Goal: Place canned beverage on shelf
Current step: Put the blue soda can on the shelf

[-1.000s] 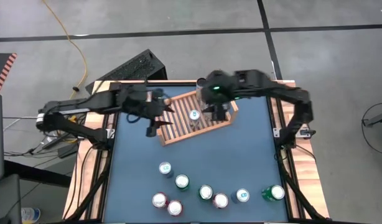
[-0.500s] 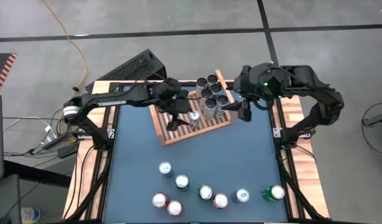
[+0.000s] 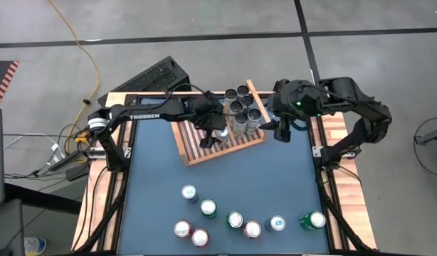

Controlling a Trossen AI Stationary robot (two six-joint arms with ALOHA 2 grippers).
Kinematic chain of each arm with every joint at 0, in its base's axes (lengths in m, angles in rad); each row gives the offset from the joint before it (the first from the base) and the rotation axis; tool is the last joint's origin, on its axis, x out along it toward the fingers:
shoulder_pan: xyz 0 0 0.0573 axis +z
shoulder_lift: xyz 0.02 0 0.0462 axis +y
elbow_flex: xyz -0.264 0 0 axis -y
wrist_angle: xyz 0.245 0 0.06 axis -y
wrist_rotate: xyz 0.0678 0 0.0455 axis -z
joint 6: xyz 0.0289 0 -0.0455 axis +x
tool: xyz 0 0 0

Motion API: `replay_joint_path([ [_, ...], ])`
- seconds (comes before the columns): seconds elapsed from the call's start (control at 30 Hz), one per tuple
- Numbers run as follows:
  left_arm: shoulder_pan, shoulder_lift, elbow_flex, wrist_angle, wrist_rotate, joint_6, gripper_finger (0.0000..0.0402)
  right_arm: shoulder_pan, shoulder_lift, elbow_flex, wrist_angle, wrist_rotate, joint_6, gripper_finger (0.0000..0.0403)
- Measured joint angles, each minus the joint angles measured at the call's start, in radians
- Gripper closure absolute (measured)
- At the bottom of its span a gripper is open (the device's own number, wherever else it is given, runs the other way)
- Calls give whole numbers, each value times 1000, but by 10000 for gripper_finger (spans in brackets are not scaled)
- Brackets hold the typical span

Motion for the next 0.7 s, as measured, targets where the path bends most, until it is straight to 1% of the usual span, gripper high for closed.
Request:
replay_joint_path([
  [0.23, 7, 25, 0, 23, -43, -10, 58, 0, 14, 2, -13, -1, -2, 142],
  [0.37, 8, 53, 1, 49, -42, -10, 58, 0, 13, 1, -23, -1, -2, 142],
  [0.43, 9, 67, -2, 22, -45, -18, 58, 0, 13, 1, -24, -2, 0, 142],
  [0.47, 9, 74, -2, 35, -45, -19, 60, 0, 13, 1, -25, -2, 3, 142],
  [0.6, 9, 76, 0, 2, -77, -18, 70, -1, 14, 1, -29, -2, 21, 142],
  [0.7, 9, 76, 0, -2, -87, -20, 86, -1, 14, 1, -32, -2, 24, 142],
])
